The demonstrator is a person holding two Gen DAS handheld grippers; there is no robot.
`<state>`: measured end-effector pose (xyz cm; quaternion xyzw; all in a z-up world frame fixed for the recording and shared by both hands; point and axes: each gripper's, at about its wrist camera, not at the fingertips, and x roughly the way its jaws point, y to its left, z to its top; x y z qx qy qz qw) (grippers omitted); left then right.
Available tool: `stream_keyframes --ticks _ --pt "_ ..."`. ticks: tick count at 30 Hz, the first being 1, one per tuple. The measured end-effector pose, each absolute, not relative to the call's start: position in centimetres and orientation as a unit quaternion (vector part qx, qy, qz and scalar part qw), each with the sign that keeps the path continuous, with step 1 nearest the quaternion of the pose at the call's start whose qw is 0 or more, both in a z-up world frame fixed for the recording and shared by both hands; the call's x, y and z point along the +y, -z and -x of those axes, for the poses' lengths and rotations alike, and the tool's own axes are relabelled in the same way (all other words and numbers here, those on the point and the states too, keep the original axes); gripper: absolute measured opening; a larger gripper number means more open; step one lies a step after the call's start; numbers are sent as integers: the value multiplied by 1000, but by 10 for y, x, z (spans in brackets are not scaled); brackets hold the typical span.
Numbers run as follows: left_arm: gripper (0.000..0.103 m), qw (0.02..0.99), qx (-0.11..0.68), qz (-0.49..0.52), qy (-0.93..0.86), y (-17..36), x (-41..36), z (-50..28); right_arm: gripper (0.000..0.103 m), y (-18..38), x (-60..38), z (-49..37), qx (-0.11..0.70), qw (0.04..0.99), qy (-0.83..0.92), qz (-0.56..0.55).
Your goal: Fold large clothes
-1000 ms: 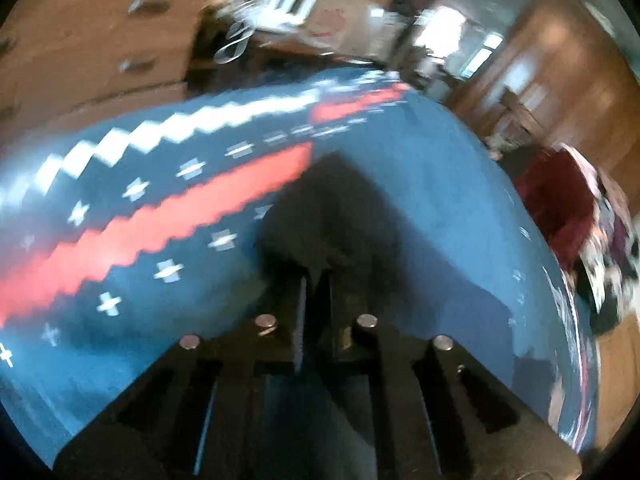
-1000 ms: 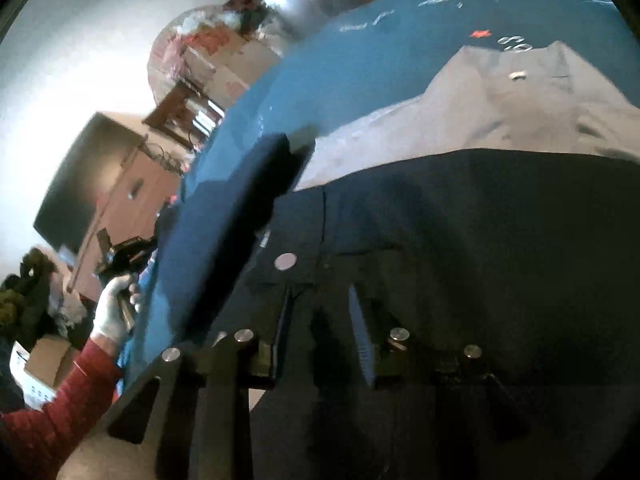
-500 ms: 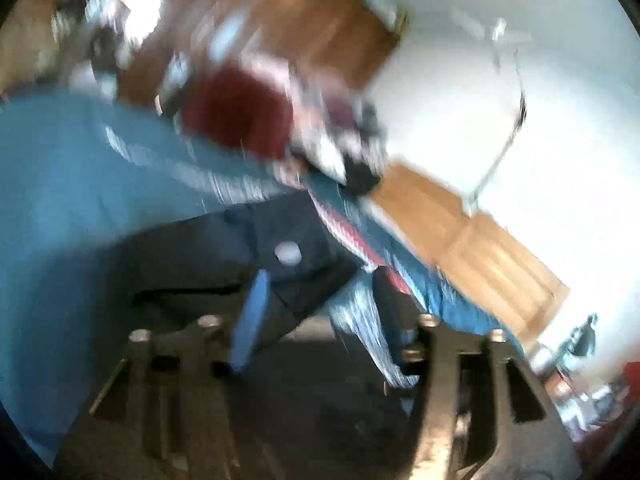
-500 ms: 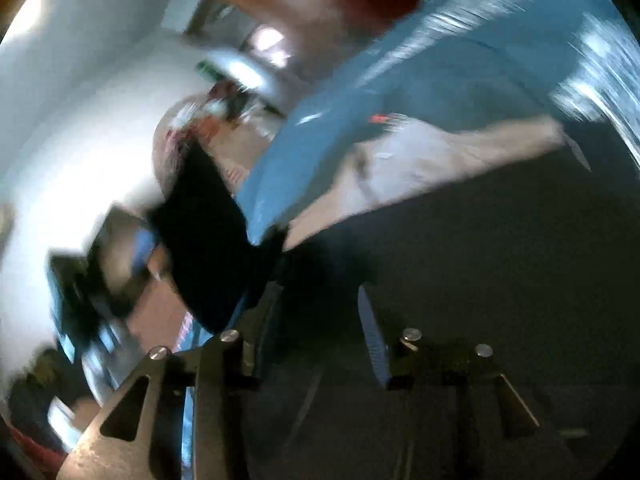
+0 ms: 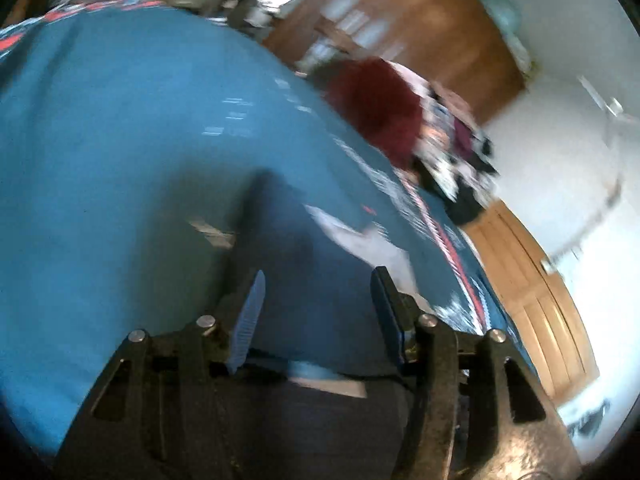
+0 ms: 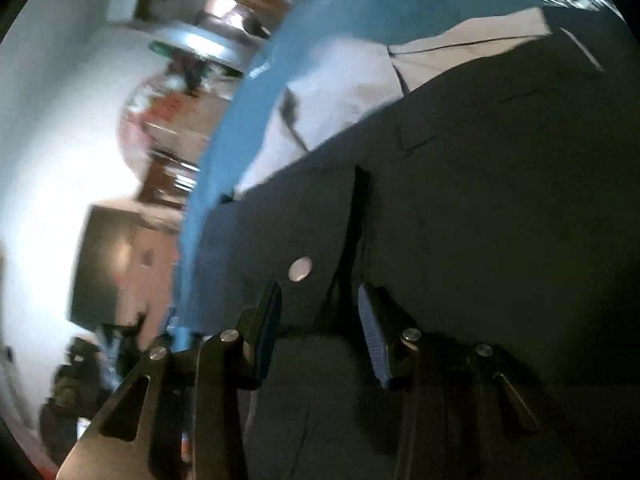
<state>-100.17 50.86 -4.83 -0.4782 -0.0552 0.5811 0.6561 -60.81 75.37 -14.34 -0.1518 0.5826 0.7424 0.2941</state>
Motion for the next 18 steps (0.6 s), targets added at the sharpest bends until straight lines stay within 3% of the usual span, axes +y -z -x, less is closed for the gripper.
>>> stream_keyframes --ticks 3,4,6,13,18 --pt "55 635 -76 496 -588 64 504 1006 45 147 761 631 589 279 -742 155" --pt "55 629 -83 503 -588 69 504 1007 39 148 760 637 587 275 -745 156" --pt "56 624 -86 508 -588 76 507 1013 5 143 759 646 579 281 -749 160" --pt "58 624 -58 502 -596 77 509 1024 5 79 725 560 530 341 -773 70" --pt "59 610 0 492 -622 67 515 1017 5 85 712 501 526 398 -748 81"
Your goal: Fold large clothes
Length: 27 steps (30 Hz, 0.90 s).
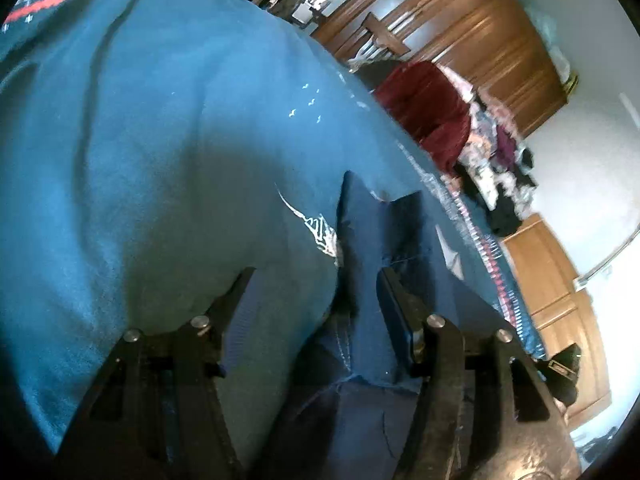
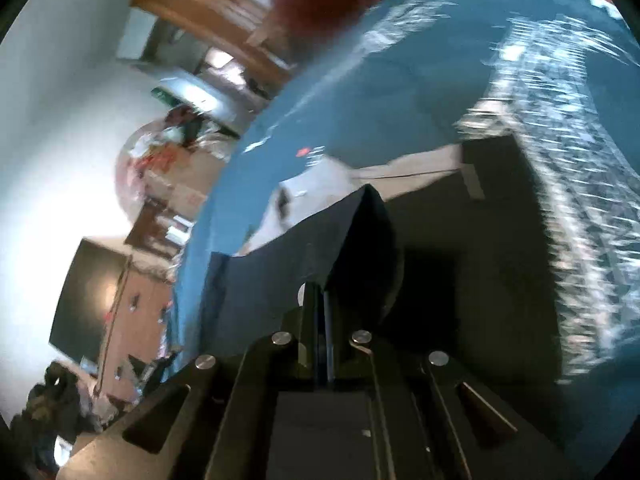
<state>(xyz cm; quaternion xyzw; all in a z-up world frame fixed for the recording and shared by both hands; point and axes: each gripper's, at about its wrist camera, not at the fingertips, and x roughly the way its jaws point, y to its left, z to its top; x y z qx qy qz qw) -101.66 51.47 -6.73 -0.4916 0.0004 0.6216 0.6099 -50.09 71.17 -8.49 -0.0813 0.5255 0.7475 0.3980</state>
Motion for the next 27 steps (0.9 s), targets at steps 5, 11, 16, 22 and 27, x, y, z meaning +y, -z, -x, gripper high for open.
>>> stream_keyframes --ticks 5,11,16,22,27 --pt "59 664 129 400 -619 25 534 964 5 105 713 489 531 415 -732 101" --pt "59 617 302 422 -592 80 575 939 5 134 709 469 549 444 -702 95" --pt "55 642 239 399 -609 43 561 948 5 134 703 464 543 431 -714 103" --pt "64 686 225 395 -568 44 619 929 5 137 709 467 538 431 -715 115" --pt "63 634 284 443 -567 69 663 923 3 148 707 463 548 435 -705 118"
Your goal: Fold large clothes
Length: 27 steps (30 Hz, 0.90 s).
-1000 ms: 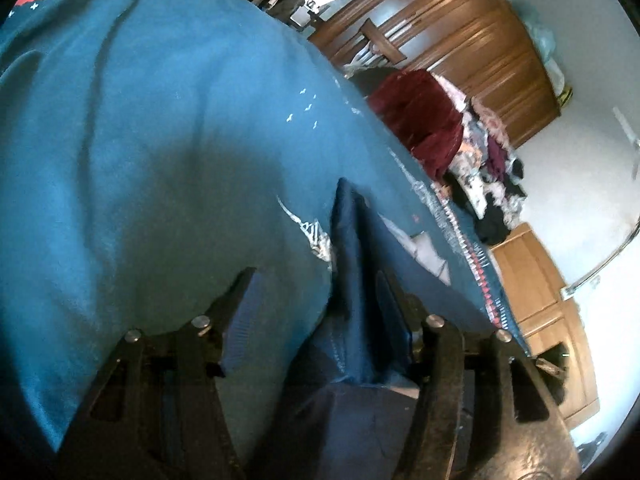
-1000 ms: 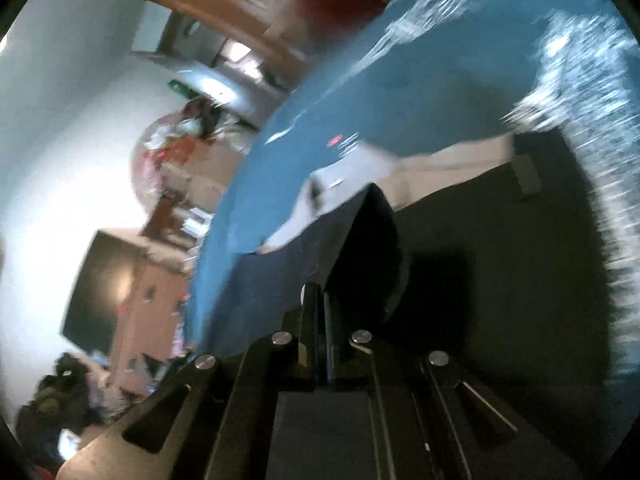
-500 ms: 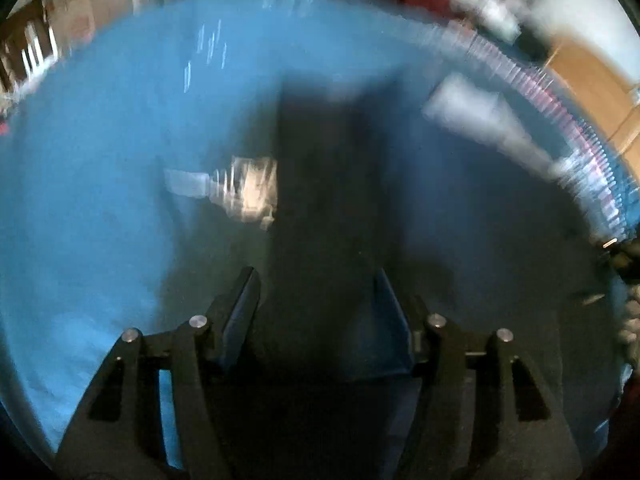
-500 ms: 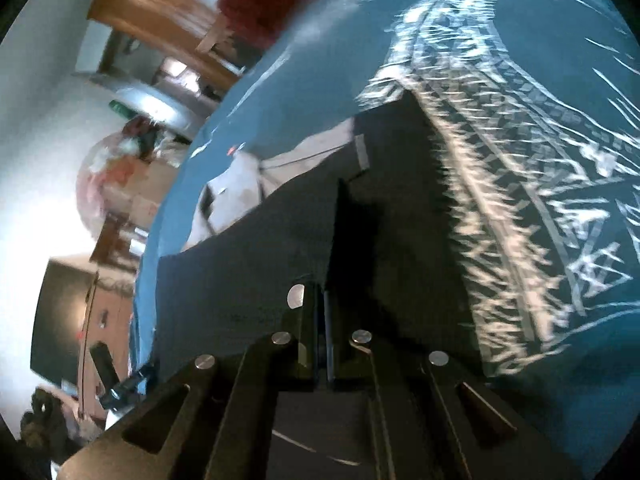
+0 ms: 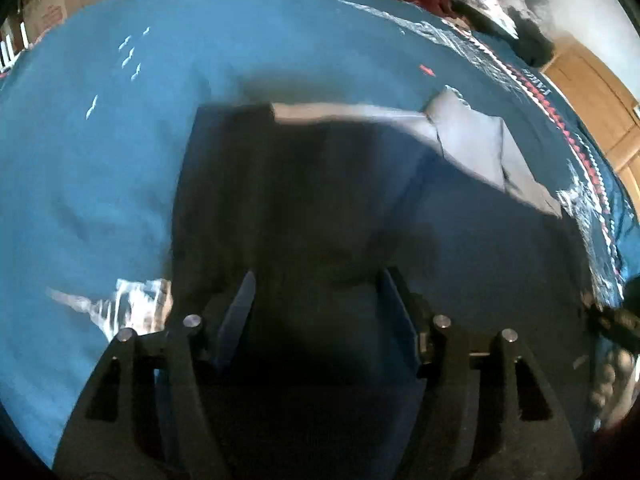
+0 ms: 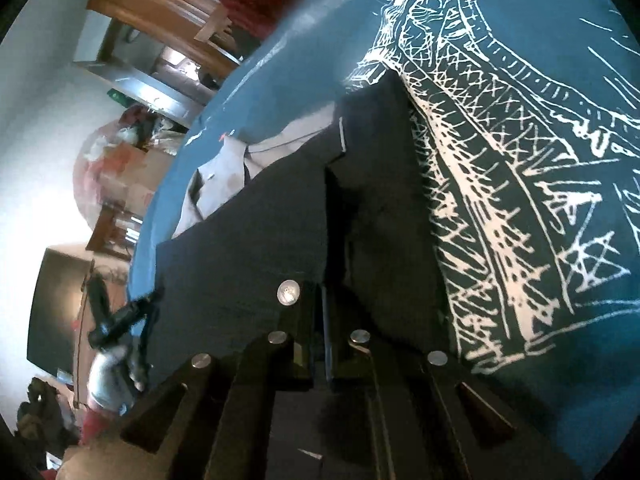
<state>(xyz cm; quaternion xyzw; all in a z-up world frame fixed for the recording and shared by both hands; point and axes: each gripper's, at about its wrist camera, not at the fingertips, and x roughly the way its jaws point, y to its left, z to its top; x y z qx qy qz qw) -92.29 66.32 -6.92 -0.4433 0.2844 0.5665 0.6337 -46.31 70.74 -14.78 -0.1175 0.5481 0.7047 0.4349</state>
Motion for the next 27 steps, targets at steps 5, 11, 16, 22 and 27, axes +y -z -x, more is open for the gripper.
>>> stream_keyframes --ticks 5,11,16,22,27 --pt "67 654 262 428 -565 64 683 918 3 154 709 461 549 431 -707 113" --pt "72 667 297 413 -544 70 678 911 7 156 707 456 559 423 -706 100" --pt "75 662 313 406 -547 89 630 941 9 164 697 454 569 414 -703 102" --pt "72 646 247 458 -559 70 561 1004 26 136 663 434 555 406 -721 88" --pt "59 640 253 464 -558 71 486 1034 27 155 608 413 591 391 -693 132"
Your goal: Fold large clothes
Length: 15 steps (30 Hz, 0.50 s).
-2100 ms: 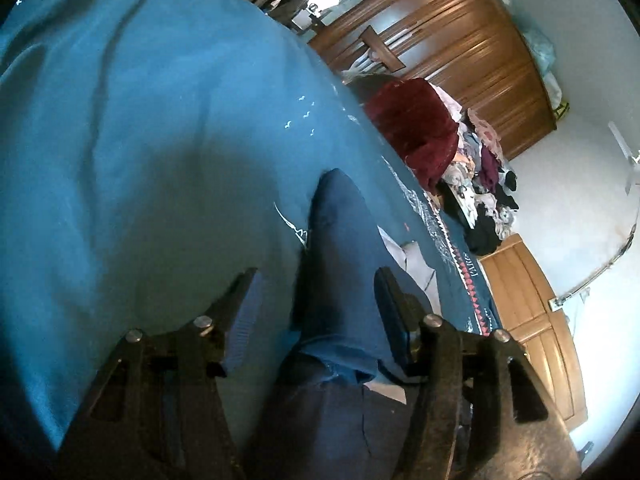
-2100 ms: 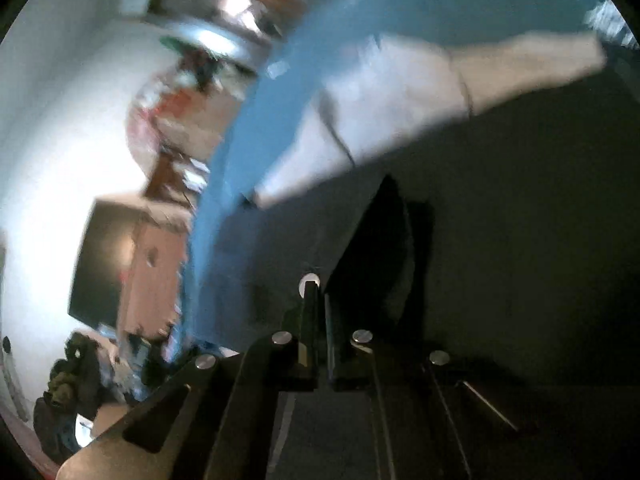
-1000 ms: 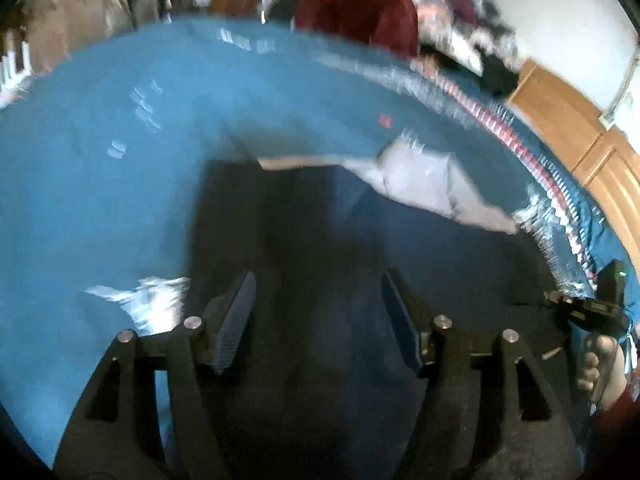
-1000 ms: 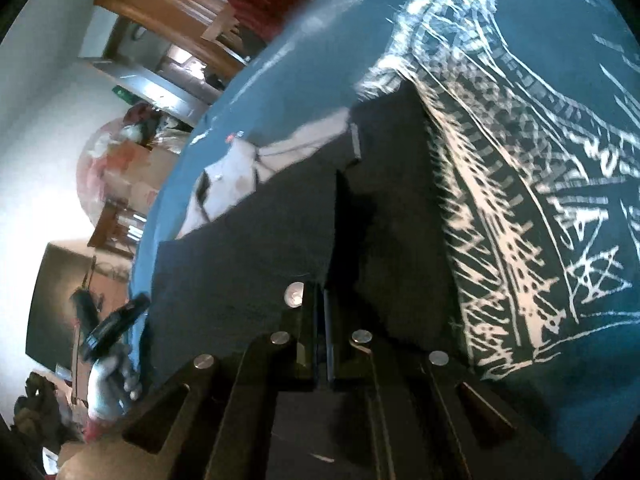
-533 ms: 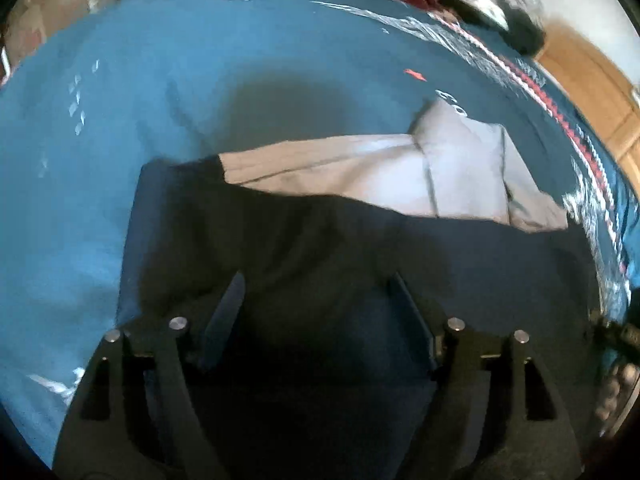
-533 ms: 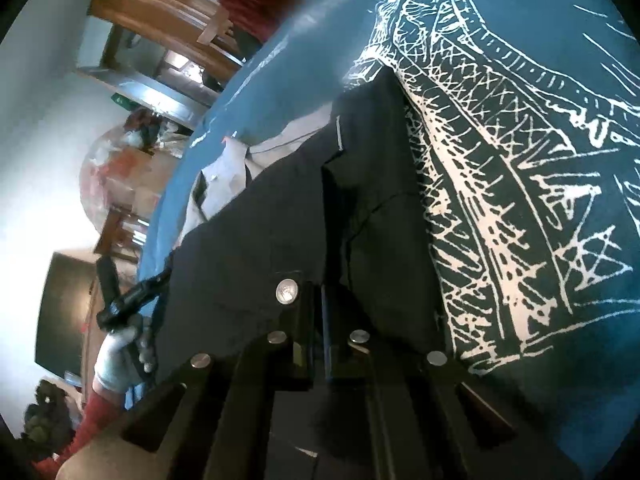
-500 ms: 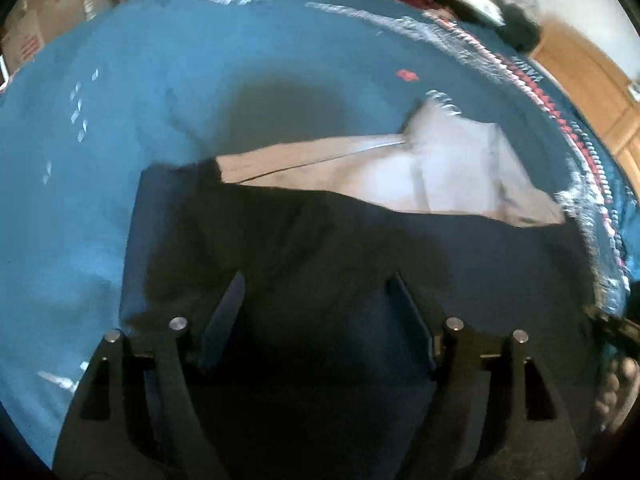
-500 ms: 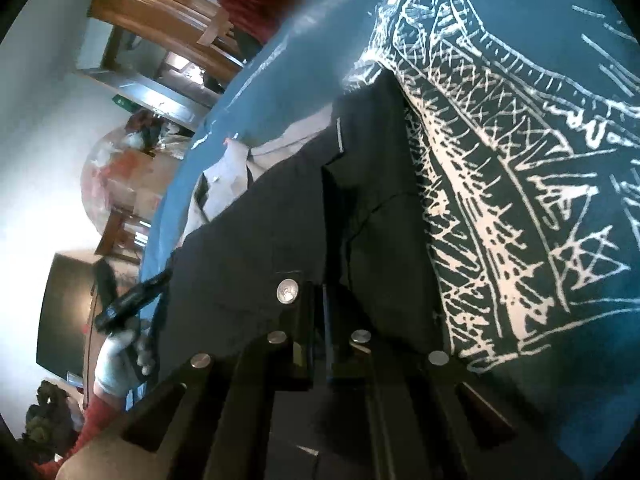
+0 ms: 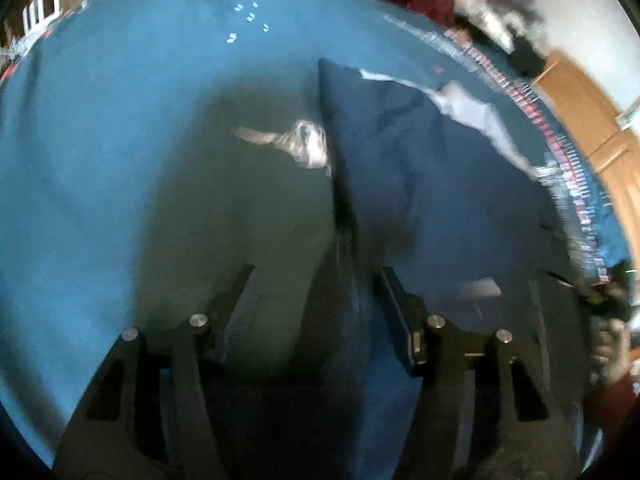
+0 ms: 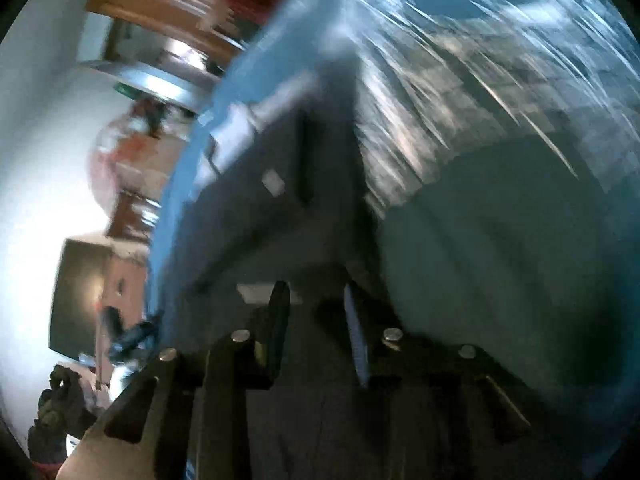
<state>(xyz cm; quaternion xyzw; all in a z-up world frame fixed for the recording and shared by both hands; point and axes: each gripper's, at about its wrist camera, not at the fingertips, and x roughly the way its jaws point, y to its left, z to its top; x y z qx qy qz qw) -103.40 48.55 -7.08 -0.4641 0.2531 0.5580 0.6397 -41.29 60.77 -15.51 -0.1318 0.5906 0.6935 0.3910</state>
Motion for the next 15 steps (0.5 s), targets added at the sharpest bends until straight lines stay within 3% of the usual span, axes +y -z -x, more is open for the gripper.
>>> stream_keyframes --ticks 3,4,5,9,15 --pt "64 626 280 455 -568 69 435 1042 30 143 566 393 587 403 -689 135" --pt "65 632 277 457 -561 69 418 1044 41 139 552 387 585 409 -686 141" --pt "65 638 268 460 -556 70 403 1046 43 135 529 377 581 416 -682 153" --pt "68 665 217 485 -524 62 342 1057 42 135 461 362 588 396 -679 191" --pt "70 688 183 519 -473 66 355 1012 43 141 410 378 608 345 -687 196"
